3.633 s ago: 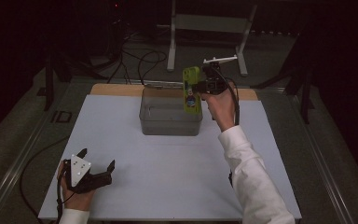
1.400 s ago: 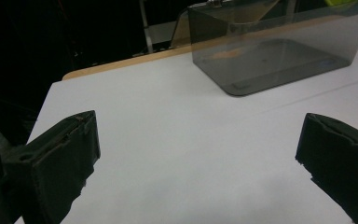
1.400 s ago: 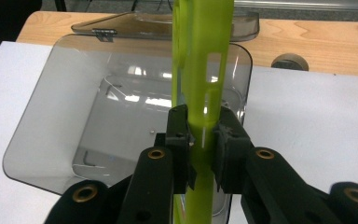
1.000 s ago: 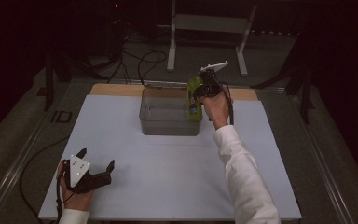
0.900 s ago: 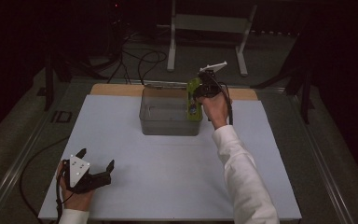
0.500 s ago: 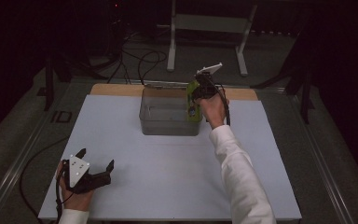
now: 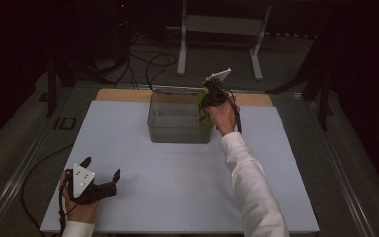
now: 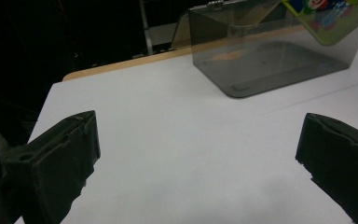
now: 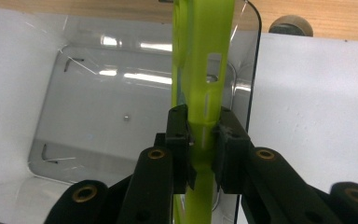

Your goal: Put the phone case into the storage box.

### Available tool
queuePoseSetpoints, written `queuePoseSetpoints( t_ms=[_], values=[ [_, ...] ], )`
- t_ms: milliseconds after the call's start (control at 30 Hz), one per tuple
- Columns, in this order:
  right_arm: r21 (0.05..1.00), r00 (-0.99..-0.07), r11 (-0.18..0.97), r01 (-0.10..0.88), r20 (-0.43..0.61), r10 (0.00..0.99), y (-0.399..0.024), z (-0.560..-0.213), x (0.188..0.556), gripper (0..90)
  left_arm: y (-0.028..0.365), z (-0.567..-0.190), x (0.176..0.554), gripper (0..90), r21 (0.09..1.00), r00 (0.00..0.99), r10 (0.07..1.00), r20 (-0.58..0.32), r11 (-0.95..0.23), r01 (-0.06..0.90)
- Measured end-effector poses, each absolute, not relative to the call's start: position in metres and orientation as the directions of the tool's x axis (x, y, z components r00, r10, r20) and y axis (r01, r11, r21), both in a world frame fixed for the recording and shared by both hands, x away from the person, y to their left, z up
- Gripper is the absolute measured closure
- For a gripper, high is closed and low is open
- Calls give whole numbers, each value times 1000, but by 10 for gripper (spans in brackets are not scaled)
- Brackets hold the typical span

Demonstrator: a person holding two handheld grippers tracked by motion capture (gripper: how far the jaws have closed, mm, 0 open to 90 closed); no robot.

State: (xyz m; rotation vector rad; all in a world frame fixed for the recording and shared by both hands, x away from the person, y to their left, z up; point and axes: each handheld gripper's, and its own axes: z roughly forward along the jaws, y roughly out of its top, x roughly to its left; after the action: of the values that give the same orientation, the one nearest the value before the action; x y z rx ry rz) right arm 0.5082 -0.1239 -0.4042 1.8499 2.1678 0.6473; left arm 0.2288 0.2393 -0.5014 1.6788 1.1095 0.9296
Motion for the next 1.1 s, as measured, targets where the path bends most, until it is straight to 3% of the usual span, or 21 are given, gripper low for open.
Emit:
queuePoseSetpoints(
  t_ms=[633, 1100],
  values=[
    [351, -132, 96, 931, 82, 988, -112, -426, 524, 783, 243, -501, 227, 0, 946, 308, 947, 93, -181, 270],
    [344, -50, 6, 939, 118, 992, -113, -440, 534, 778, 244, -500, 227, 0, 949, 305, 948, 87, -172, 265]
  ],
)
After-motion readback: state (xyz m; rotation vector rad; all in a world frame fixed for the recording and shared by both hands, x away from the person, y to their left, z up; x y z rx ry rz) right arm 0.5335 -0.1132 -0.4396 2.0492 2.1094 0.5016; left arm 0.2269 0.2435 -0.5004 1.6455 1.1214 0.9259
